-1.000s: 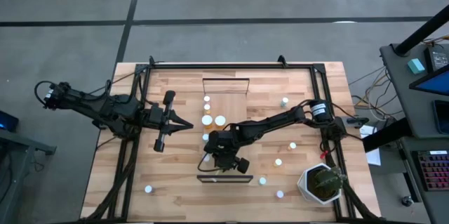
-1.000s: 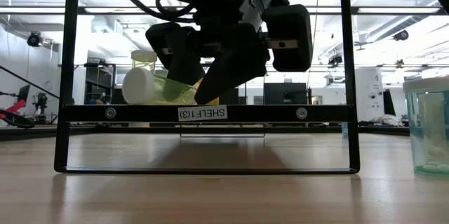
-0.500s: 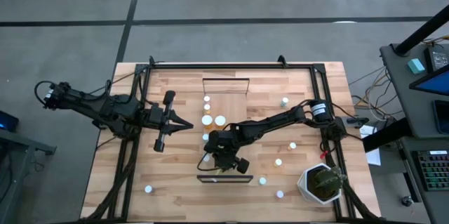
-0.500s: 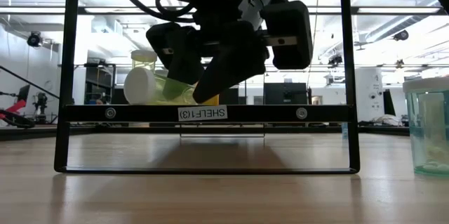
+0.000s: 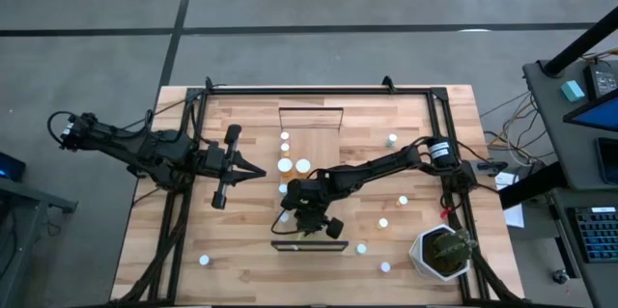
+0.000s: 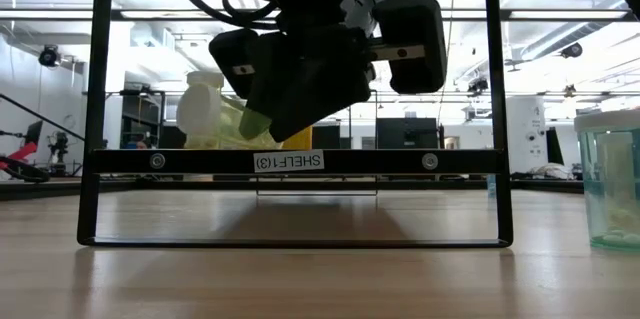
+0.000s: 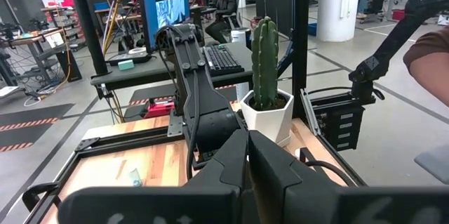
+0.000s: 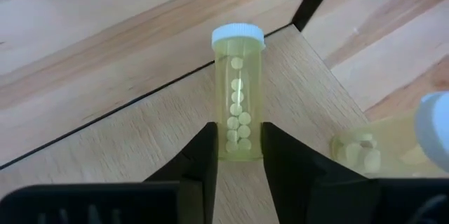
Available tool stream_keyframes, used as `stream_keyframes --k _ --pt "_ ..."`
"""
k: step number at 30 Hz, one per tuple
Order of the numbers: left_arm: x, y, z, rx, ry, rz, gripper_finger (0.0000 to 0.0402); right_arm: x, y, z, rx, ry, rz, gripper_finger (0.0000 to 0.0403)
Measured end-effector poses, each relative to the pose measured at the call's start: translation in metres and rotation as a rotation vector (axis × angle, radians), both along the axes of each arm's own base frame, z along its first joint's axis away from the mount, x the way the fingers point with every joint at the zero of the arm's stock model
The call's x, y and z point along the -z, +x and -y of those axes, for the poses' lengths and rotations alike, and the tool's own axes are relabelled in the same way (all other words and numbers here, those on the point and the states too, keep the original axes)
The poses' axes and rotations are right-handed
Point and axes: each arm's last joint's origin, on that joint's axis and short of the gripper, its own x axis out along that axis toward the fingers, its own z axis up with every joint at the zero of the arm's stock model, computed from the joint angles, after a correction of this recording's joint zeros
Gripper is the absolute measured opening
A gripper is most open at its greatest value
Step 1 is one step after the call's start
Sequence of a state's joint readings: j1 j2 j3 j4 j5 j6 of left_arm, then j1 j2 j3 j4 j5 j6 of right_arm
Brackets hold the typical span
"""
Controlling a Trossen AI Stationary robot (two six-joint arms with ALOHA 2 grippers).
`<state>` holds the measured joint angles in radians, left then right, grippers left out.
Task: Pick and place medicine bottles onto shelf by color
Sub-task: Adjust the yellow pill bottle on the shelf
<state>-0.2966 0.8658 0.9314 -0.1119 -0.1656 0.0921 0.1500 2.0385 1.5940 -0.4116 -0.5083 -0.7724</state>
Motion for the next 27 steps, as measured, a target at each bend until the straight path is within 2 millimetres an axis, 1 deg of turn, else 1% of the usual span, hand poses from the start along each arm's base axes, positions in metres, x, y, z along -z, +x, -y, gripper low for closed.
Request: stream_keyframes --k 3,7,13,18,22,27 --pt "0.000 0.000 0.000 0.000 0.000 0.000 0.0000 -0.005 0.001 0.001 0.025 -0.001 0.002 0.0097" --pt "0.000 0.000 0.000 0.001 0.000 0.001 0.0000 -0.014 0.001 0.004 0.057 -0.010 0.017 0.0088" --pt "0.000 0.000 0.000 0.000 -0.001 0.002 0.0000 -0.035 -0.006 0.011 0.079 -0.034 0.039 0.0080" --pt "-0.004 0.000 0.000 0.000 -0.010 0.035 0.0000 -0.061 -0.019 0.021 0.146 -0.091 0.033 0.0082" --pt "-0.006 0.000 0.000 0.001 0.011 0.065 0.0000 -0.084 -0.030 0.031 0.211 -0.062 0.022 0.0079" --pt "-0.009 0.000 0.000 -0.001 0.051 0.101 0.0000 -0.113 -0.043 0.038 0.297 -0.006 0.044 0.0080"
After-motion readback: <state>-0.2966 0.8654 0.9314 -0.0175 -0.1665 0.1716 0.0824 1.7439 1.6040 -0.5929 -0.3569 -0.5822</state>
